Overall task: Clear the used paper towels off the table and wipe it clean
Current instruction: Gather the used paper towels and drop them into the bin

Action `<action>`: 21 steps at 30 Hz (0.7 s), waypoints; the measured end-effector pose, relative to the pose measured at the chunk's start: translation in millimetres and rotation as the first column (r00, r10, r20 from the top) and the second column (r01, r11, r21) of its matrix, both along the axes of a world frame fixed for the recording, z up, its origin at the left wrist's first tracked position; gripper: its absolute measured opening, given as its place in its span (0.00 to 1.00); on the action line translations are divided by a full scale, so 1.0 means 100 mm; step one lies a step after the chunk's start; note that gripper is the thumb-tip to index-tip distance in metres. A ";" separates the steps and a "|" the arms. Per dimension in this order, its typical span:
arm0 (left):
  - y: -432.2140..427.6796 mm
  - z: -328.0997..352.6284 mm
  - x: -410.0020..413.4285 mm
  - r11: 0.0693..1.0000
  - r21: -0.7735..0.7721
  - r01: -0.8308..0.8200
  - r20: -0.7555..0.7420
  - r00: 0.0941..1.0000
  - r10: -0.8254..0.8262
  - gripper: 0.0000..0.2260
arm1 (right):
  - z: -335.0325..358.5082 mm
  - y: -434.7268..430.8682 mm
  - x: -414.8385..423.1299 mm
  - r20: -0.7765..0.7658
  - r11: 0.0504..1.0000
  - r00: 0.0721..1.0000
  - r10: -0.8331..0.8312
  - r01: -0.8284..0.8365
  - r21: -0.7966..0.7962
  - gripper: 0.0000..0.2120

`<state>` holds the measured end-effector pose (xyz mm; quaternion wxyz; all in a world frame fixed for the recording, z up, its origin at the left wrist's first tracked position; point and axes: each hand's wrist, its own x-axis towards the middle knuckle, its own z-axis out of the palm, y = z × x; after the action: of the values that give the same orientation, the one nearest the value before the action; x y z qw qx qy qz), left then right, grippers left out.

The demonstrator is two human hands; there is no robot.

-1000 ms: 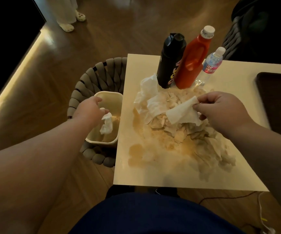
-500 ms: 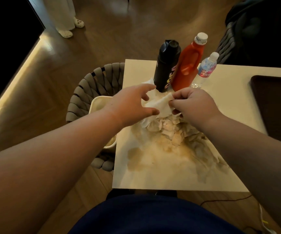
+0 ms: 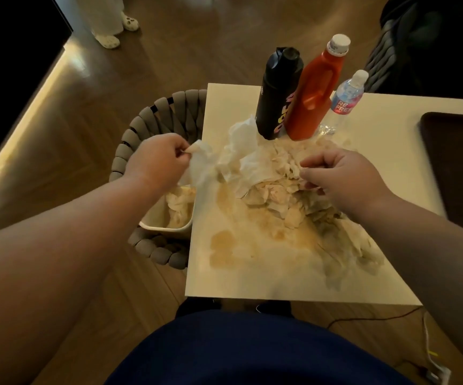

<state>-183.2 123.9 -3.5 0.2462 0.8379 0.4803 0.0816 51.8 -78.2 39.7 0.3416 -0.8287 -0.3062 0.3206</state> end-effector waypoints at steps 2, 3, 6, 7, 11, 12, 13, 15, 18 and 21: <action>0.11 -0.11 -0.17 0.997 0.009 -0.080 -0.044 0.996 0.080 0.09 | -0.04 -0.09 0.06 0.012 0.999 0.999 -0.036 0.036 -0.021 0.04; 0.15 -0.16 -0.24 0.993 0.020 -0.114 -0.071 0.991 0.115 0.09 | -0.06 -0.14 0.09 0.018 0.998 0.998 -0.057 0.057 -0.033 0.04; 0.24 -0.32 -0.37 0.981 0.041 -0.188 -0.174 0.966 0.192 0.10 | -0.12 -0.27 0.18 0.034 0.992 0.993 -0.109 0.111 -0.059 0.04; 0.24 -0.37 -0.40 0.979 0.041 -0.202 -0.219 0.954 0.206 0.10 | -0.14 -0.31 0.20 0.034 0.990 0.992 -0.125 0.127 -0.065 0.04; 0.17 -0.58 -0.45 0.971 -0.096 -0.219 -0.361 0.917 0.171 0.25 | -0.20 -0.46 0.27 0.030 0.983 0.985 -0.169 0.170 -0.061 0.03; 0.13 -0.61 -0.42 0.970 -0.124 -0.211 -0.376 0.914 0.151 0.29 | -0.22 -0.49 0.29 0.034 0.982 0.984 -0.177 0.179 -0.059 0.03; 0.09 -0.62 -0.38 0.970 -0.135 -0.205 -0.382 0.914 0.140 0.30 | -0.23 -0.53 0.31 0.037 0.980 0.982 -0.187 0.189 -0.060 0.04; 0.02 -0.65 -0.26 0.976 -0.125 -0.178 -0.371 0.921 0.120 0.31 | -0.27 -0.63 0.36 0.064 0.976 0.978 -0.198 0.203 -0.084 0.04; -0.07 -0.60 -0.06 0.989 -0.076 -0.128 -0.310 0.946 0.099 0.28 | -0.36 -0.83 0.45 0.149 0.962 0.970 -0.194 0.218 -0.164 0.04; -0.20 -0.44 0.23 0.999 -0.049 -0.009 -0.183 0.983 0.000 0.24 | -0.45 -1.00 0.50 0.189 0.940 0.958 -0.217 0.257 -0.225 0.06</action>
<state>-160.6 103.8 -47.9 0.2218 0.8344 0.5046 -0.0072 101.8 -178.6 -5.7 0.2459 -0.9189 -0.1882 0.2444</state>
